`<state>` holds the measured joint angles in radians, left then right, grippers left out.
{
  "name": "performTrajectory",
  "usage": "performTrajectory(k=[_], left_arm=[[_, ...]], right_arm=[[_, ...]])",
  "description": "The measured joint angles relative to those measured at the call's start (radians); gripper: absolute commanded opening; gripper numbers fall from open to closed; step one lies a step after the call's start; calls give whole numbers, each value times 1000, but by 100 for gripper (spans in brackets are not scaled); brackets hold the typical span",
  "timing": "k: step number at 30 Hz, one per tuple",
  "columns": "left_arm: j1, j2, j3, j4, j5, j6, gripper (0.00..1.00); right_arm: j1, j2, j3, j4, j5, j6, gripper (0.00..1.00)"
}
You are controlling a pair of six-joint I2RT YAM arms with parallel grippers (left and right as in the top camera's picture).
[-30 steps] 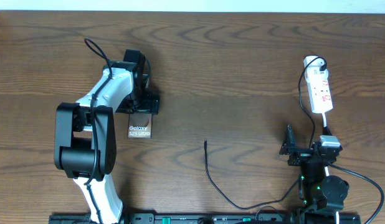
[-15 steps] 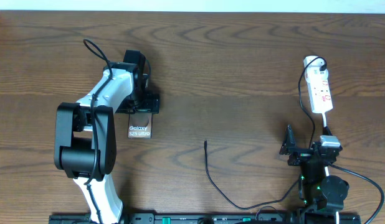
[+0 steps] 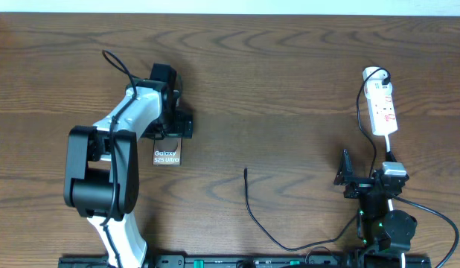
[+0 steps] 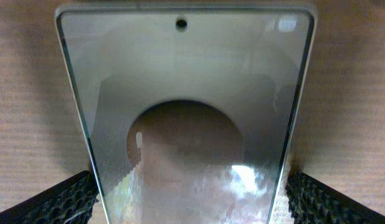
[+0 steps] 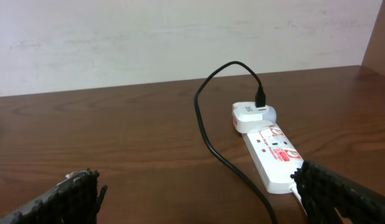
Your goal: Plug charger to phone and switch on socket
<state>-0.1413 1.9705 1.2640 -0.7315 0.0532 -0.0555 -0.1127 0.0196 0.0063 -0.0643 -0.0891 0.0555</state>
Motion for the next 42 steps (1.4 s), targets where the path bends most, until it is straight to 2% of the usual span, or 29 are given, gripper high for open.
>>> performTrajectory(k=[25, 42], left_arm=[[0, -26, -45, 81, 0, 0, 98], [0, -28, -45, 40, 1, 16, 98]], right_arm=[[0, 0, 0, 0, 0, 0, 99], [0, 0, 0, 0, 0, 0, 99]])
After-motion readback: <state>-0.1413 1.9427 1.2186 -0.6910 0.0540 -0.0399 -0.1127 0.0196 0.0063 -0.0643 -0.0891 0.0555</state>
